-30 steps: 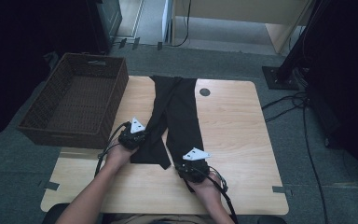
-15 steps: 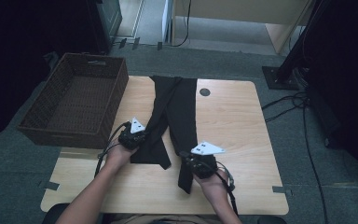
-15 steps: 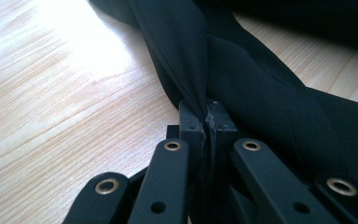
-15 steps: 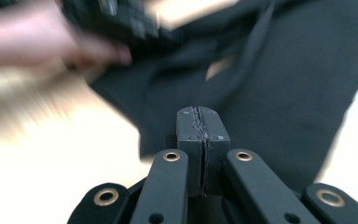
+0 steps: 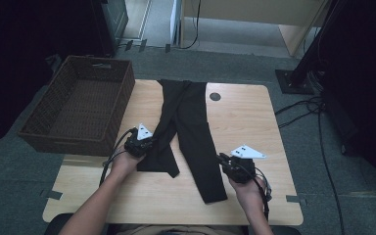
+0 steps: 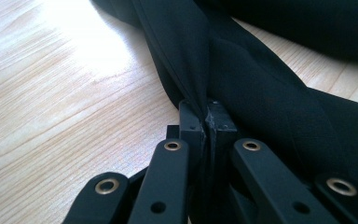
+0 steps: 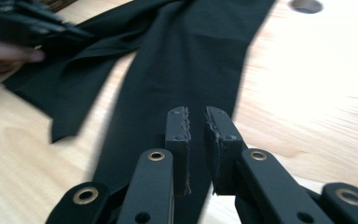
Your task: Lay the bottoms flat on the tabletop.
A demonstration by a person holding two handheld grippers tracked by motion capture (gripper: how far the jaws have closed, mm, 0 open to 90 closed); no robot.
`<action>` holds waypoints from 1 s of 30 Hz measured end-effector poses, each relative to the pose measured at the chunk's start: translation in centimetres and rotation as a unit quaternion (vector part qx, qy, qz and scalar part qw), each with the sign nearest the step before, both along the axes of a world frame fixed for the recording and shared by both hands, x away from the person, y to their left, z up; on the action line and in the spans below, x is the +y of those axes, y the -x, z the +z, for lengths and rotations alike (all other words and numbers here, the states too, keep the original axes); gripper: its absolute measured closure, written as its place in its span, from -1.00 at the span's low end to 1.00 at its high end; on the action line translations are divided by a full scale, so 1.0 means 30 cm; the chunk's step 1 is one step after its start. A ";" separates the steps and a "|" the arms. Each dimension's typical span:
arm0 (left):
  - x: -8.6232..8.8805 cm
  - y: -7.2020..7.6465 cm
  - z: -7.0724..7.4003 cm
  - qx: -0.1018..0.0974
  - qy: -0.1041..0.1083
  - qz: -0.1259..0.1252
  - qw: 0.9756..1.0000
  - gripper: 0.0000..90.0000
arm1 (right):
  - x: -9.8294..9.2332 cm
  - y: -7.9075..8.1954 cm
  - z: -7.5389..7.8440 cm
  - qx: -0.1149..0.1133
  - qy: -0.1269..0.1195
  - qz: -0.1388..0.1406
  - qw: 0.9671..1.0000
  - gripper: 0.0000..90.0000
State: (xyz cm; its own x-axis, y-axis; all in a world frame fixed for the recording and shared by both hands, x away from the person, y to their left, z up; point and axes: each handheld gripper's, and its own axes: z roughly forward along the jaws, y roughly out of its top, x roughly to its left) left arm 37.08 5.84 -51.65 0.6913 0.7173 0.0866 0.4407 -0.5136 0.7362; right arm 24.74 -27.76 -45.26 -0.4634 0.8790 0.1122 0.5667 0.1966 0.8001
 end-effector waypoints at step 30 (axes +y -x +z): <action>-0.068 0.050 0.141 0.031 0.109 -0.070 0.991 0.98 | 0.228 -0.123 -0.232 0.007 0.035 0.068 0.997 0.59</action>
